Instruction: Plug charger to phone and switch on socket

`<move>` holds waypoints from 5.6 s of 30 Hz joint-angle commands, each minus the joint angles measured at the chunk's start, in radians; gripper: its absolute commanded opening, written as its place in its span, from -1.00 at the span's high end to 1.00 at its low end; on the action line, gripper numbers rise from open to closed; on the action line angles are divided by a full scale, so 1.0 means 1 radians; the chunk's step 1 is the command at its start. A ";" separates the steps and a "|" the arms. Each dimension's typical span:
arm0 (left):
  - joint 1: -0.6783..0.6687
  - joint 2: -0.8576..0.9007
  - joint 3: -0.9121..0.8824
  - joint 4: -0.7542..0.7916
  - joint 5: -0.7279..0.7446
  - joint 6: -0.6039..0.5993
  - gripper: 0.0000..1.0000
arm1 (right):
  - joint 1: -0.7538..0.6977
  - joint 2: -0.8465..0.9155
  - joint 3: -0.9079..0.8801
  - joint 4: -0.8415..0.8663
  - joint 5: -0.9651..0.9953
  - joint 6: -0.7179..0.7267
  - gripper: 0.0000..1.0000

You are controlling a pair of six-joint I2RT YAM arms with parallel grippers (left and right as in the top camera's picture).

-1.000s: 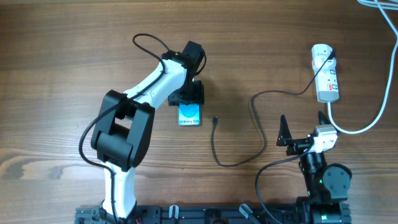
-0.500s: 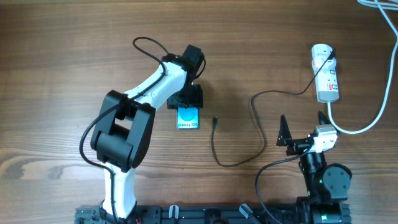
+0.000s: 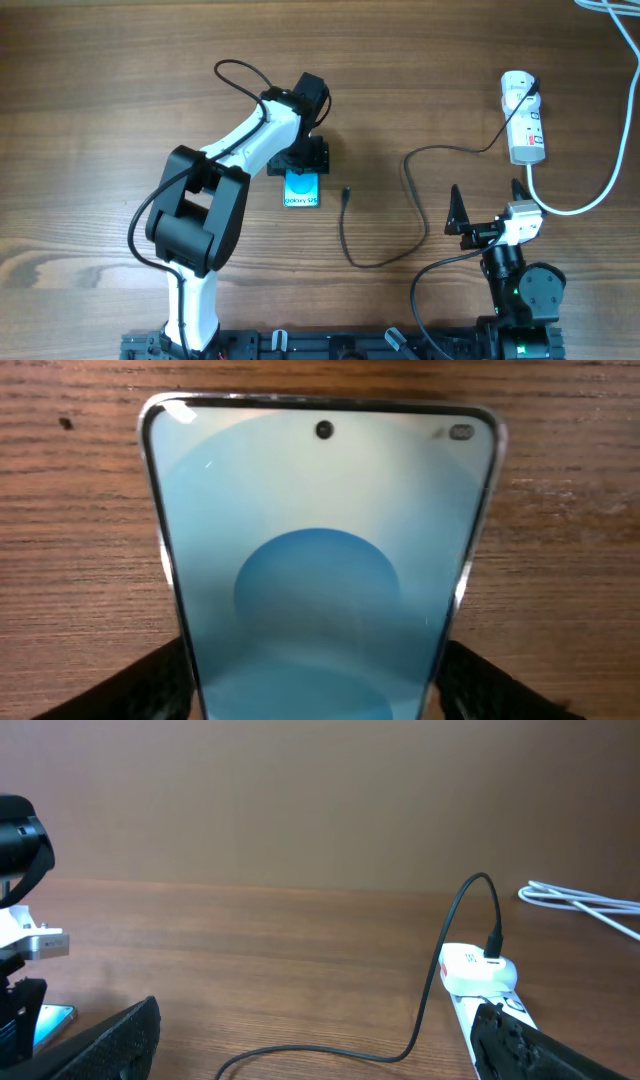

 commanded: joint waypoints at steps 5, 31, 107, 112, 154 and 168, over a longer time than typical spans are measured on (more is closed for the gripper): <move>0.000 0.011 0.042 -0.044 -0.002 0.016 -1.00 | 0.005 -0.005 -0.001 0.002 0.013 -0.017 -1.00; 0.321 -0.669 0.214 -0.404 -0.003 -0.304 -1.00 | 0.005 -0.005 -0.001 0.002 0.013 -0.017 -0.99; 0.820 -0.706 0.209 -0.643 -0.063 -0.303 -1.00 | 0.005 0.702 0.634 0.112 -1.012 0.869 -0.99; 0.820 -0.706 0.209 -0.643 -0.063 -0.303 -1.00 | 0.005 0.728 0.724 0.113 -0.904 0.844 -0.99; 0.819 -0.706 0.209 -0.639 0.007 -0.304 -1.00 | 0.488 1.552 1.609 -1.206 -0.105 0.517 -0.99; 0.811 -0.706 0.202 -0.679 0.036 -0.277 -1.00 | 0.523 1.586 1.556 -1.118 -0.109 0.531 -1.00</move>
